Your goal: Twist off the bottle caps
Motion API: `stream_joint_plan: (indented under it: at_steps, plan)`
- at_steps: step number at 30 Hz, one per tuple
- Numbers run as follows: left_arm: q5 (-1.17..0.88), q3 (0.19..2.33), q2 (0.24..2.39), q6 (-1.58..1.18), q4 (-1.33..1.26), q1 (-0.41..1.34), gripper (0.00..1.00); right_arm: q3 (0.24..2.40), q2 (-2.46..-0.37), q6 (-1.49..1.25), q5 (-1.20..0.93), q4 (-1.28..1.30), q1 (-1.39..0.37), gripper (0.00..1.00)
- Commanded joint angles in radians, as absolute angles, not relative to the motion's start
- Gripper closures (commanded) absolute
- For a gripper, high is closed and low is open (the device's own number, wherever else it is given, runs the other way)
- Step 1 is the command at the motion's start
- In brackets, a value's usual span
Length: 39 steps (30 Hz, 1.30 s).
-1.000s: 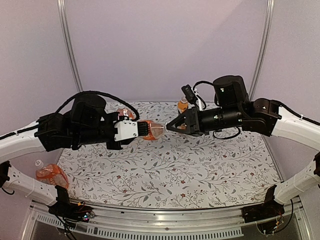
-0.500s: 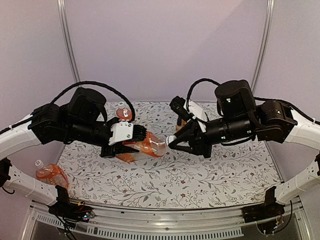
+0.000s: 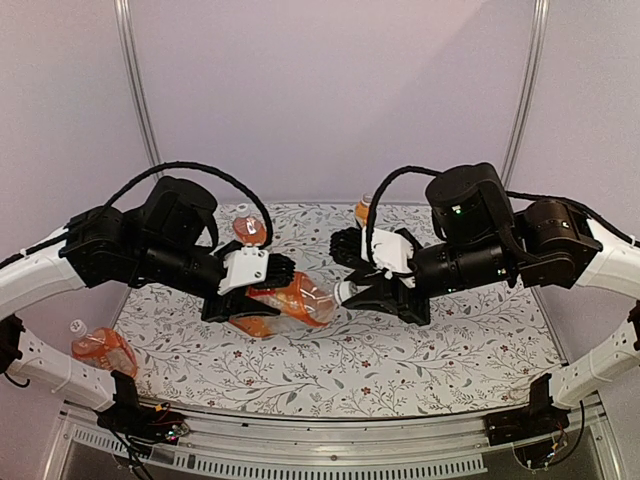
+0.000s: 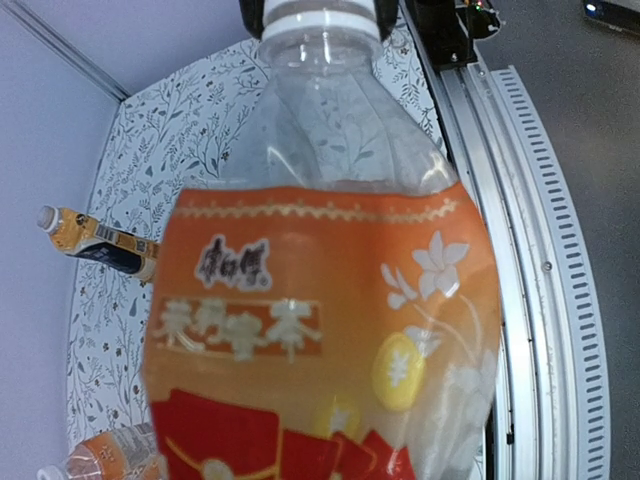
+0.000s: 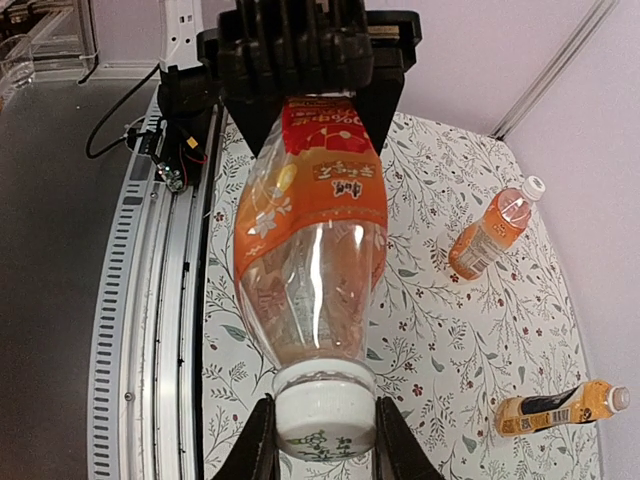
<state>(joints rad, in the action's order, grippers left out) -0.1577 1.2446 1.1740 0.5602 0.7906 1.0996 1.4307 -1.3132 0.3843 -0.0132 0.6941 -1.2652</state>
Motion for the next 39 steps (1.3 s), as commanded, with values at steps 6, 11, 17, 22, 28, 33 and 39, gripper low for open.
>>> stream_joint_plan:
  at_steps: [6, 11, 17, 22, 28, 33, 39]
  plan:
    - [-0.185, 1.241, 1.161, 0.619, 0.8, 1.121, 0.79, 1.443, -1.297, 0.422, 0.131, 0.713, -1.269, 0.46]
    - [0.045, 1.161, 1.138, 0.668, 0.644, 1.121, 0.79, 1.401, -1.23, 0.245, 0.257, 0.622, -1.268, 0.03]
    - [0.258, 1.093, 1.122, 0.759, 0.41, 1.121, 0.79, 1.389, -1.164, -0.035, 0.231, 0.594, -1.219, 0.01]
    - [0.323, 1.069, 1.116, 0.797, 0.323, 1.121, 0.79, 1.393, -1.162, -0.325, 0.132, 0.588, -1.139, 0.01]
    - [0.358, 1.045, 1.11, 0.836, 0.288, 1.123, 0.79, 1.389, -1.173, -0.511, 0.1, 0.582, -1.095, 0.01]
    - [0.365, 1.033, 1.107, 0.862, 0.27, 1.124, 0.79, 1.387, -1.179, -0.572, 0.069, 0.573, -1.075, 0.02]
    - [0.378, 1.024, 1.113, 0.903, 0.225, 1.127, 0.79, 1.386, -1.219, -0.655, -0.049, 0.519, -1.057, 0.07]
